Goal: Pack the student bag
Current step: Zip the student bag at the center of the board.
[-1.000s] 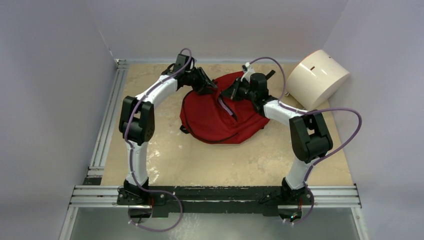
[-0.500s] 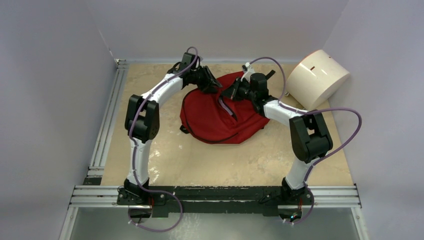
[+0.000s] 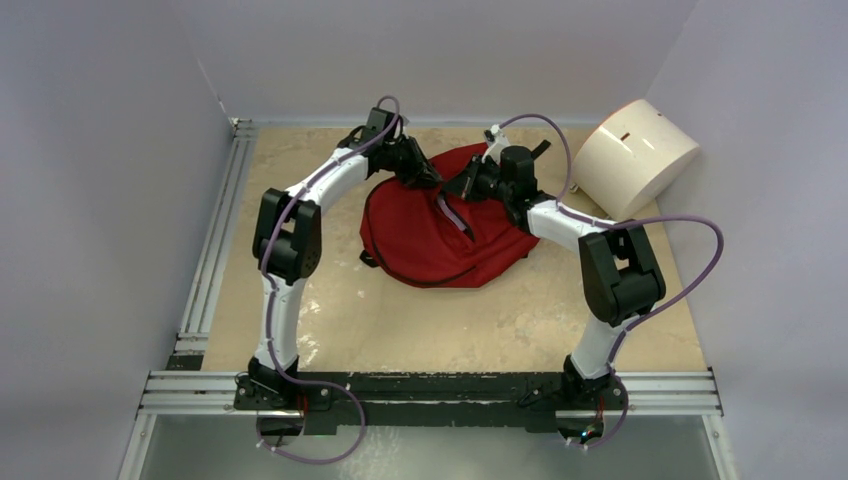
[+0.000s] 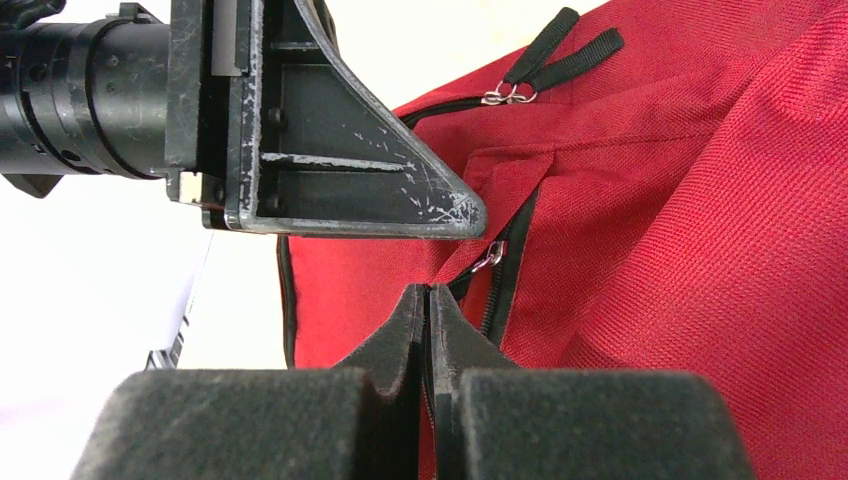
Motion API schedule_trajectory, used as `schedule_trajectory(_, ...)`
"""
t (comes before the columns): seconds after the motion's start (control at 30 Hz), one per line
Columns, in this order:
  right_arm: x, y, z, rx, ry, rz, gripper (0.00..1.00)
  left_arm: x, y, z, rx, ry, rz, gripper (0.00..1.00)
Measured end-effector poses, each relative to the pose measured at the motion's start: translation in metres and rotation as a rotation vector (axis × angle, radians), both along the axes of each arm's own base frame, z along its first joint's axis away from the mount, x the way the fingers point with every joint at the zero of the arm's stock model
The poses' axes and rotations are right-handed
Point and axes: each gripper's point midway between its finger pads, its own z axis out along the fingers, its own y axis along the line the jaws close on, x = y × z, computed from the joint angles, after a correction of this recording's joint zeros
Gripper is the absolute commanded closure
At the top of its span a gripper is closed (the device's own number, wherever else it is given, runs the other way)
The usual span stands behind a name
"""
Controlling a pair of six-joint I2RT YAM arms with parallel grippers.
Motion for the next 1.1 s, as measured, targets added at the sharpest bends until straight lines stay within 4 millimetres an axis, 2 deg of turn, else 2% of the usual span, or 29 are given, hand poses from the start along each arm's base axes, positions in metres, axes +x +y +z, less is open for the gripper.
schedule_trajectory(0.03,0.0,0.0,0.0,0.0,0.0,0.0,1.0,0.0,0.0,-0.001,0.003,0.0,-0.003,0.88)
schedule_trajectory(0.13,0.0,0.0,0.0,-0.002,-0.001,0.0,1.0,0.0,0.0,-0.005,0.008,0.002,-0.007,1.0)
schedule_trajectory(0.47,0.001,-0.003,-0.005,-0.043,-0.022,0.006,1.0,0.01,0.004,-0.005,0.009,-0.009,-0.008,1.0)
schedule_trajectory(0.67,-0.006,-0.007,-0.014,-0.077,-0.021,0.019,1.0,0.015,0.008,-0.003,0.003,-0.002,-0.001,1.0)
schedule_trajectory(0.93,-0.016,-0.011,-0.001,-0.092,-0.049,0.039,1.0,0.019,0.015,-0.004,-0.005,0.008,0.012,1.0)
schedule_trajectory(1.1,-0.029,-0.016,-0.001,-0.109,-0.039,0.048,1.0,0.022,0.019,-0.004,-0.01,0.015,0.023,1.0)
